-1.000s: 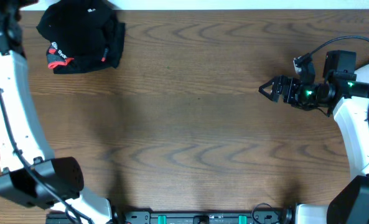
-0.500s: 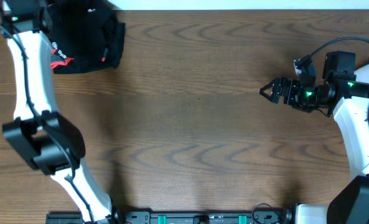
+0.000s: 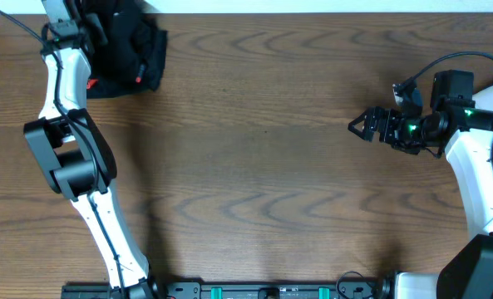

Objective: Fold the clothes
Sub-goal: 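Place the black shirt onto the pink-trimmed garment stack and press it down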

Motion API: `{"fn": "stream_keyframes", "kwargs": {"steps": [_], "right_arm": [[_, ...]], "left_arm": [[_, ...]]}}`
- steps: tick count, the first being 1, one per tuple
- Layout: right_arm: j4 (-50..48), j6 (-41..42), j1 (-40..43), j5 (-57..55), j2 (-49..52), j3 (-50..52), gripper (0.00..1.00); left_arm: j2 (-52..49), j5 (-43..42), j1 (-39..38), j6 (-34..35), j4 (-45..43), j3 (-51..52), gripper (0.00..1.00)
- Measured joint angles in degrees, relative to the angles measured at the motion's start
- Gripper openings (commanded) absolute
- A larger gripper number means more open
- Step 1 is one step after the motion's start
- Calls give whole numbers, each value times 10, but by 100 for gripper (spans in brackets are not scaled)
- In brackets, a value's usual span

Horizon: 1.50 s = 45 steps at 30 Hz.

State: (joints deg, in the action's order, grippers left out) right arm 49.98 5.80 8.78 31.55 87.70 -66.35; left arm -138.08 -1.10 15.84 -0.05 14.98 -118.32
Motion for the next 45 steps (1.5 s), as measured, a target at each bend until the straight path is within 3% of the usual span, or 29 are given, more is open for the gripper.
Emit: {"fn": "stream_keyframes", "kwargs": {"steps": [12, 25, 38, 45], "right_arm": [[-1, 0, 0, -1, 0, 0, 99], [-4, 0, 0, -1, 0, 0, 99], [-3, 0, 0, -3, 0, 0, 99], [0, 0, 0, -3, 0, 0, 99]], "left_arm": [[9, -2, 5, -24, -3, -5, 6], [113, 0, -42, -32, -63, 1, 6], [-5, 0, -50, -32, -16, 1, 6], [-9, 0, -52, -47, -16, -1, 6]]}}
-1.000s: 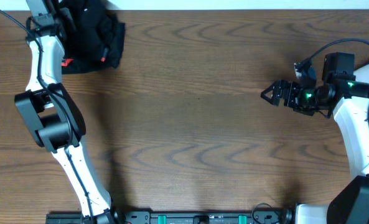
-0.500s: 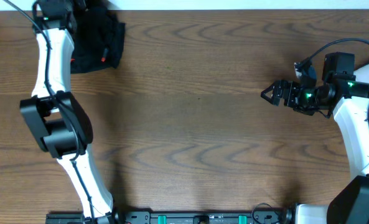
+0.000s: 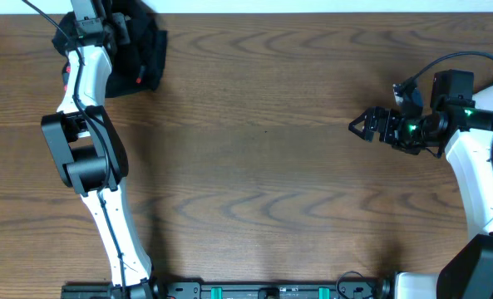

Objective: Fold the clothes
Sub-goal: 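Place the black shirt onto the pink-trimmed garment stack and press it down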

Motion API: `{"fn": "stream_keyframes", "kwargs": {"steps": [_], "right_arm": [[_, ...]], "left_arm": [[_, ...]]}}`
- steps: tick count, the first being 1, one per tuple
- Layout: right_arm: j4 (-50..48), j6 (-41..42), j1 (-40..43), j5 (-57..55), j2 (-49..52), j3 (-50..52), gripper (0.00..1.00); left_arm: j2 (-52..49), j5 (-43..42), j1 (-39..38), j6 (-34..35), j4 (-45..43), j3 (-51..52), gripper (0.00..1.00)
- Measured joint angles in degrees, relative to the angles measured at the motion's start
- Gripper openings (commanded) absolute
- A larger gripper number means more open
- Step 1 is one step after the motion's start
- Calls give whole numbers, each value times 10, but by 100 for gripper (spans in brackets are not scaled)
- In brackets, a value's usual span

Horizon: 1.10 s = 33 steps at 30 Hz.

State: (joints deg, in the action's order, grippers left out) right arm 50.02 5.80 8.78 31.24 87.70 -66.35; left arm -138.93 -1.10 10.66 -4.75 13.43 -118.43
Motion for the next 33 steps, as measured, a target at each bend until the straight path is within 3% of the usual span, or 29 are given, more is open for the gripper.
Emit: {"fn": "stream_keyframes", "kwargs": {"steps": [17, 33], "right_arm": [[-3, 0, 0, 0, 0, 0, 99], [-1, 0, 0, 0, 0, 0, 99]], "left_arm": [[153, 1, 43, -17, 7, 0, 6], [14, 0, 58, -17, 43, 9, 6]]}}
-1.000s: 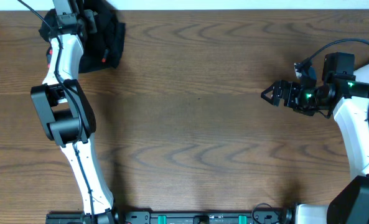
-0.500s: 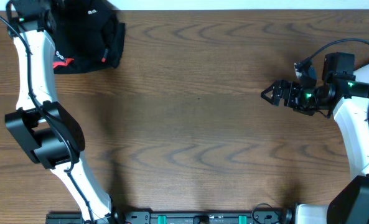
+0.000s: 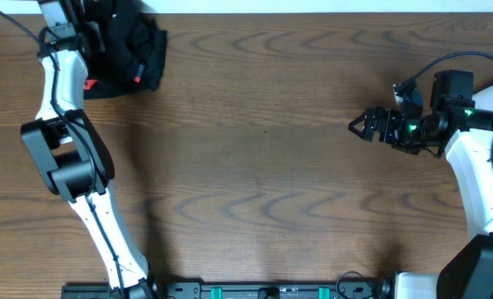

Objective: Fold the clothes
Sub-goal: 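Place the black shirt onto the pink-trimmed garment stack and press it down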

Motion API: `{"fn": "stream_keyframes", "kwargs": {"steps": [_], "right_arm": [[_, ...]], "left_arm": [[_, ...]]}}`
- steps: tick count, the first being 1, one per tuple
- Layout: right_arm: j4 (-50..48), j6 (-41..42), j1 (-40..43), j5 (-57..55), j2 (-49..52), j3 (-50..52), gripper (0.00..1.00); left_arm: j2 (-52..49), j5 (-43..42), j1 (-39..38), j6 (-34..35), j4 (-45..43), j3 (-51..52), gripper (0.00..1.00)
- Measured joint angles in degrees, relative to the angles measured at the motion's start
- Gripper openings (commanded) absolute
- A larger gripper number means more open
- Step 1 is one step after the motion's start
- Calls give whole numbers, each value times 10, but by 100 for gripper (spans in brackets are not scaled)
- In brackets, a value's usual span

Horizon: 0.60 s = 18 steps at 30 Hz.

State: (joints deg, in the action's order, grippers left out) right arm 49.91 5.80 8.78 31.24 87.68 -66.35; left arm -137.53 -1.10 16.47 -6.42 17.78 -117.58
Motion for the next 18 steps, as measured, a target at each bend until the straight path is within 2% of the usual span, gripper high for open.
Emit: {"fn": "stream_keyframes", "kwargs": {"steps": [9, 18], "right_arm": [[0, 0, 0, 0, 0, 0, 99], [0, 0, 0, 0, 0, 0, 99]], "left_arm": [[9, 0, 0, 0, -2, 1, 6], [80, 0, -4, 0, -14, 10, 6]]}}
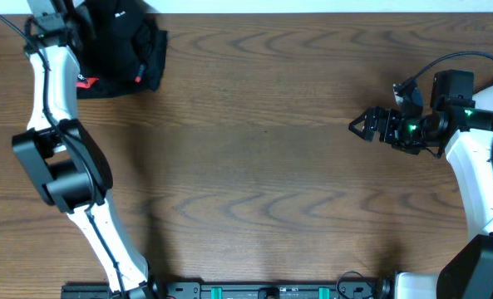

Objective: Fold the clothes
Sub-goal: 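Place the black shirt onto the pink-trimmed garment stack and press it down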

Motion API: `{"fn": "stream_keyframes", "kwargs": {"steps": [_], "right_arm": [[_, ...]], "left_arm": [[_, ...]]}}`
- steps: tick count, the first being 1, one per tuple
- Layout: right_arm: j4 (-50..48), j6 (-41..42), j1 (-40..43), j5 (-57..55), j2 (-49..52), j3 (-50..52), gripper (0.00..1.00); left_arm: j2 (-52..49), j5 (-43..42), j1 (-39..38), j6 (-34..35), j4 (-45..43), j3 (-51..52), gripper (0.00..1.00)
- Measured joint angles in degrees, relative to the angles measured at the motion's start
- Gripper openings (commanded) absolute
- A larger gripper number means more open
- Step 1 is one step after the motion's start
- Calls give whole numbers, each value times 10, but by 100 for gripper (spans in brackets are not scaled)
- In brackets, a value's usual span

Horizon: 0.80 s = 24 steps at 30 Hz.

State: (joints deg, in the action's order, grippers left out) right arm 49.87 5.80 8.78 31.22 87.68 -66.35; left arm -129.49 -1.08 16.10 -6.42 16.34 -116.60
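Note:
A bunched black garment (125,50) with small red marks lies at the table's far left corner. My left arm stretches up the left side, and its gripper (70,17) sits at the garment's left edge by the table's back rim. The fingers are lost against the black cloth, so whether they hold it is hidden. My right gripper (356,125) hovers over bare wood at the right, pointing left, fingers drawn together on nothing, far from the garment.
The wooden table (254,166) spreads between the two arms. A black cable (446,60) loops above the right arm. The arm bases and a black rail (271,291) run along the near edge.
My left wrist has shifted a little further left along the garment's left edge. The garment keeps its bunched shape in the corner. The right arm has not moved.
My left wrist first stood over the garment's left part, then was further right over it, then back to the left, and now further left still. The garment has stayed a bunched heap in the corner. The right arm has held still throughout.

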Motion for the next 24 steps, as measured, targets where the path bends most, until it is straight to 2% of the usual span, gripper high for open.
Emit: {"fn": "stream_keyframes", "kwargs": {"steps": [9, 20, 24], "right_arm": [[0, 0, 0, 0, 0, 0, 99], [0, 0, 0, 0, 0, 0, 99], [0, 0, 0, 0, 0, 0, 99]], "left_arm": [[7, 0, -40, 0, -47, 0, 6], [-86, -1, -49, 0, -47, 0, 6], [-91, -2, -50, 0, -49, -1, 6]]}}
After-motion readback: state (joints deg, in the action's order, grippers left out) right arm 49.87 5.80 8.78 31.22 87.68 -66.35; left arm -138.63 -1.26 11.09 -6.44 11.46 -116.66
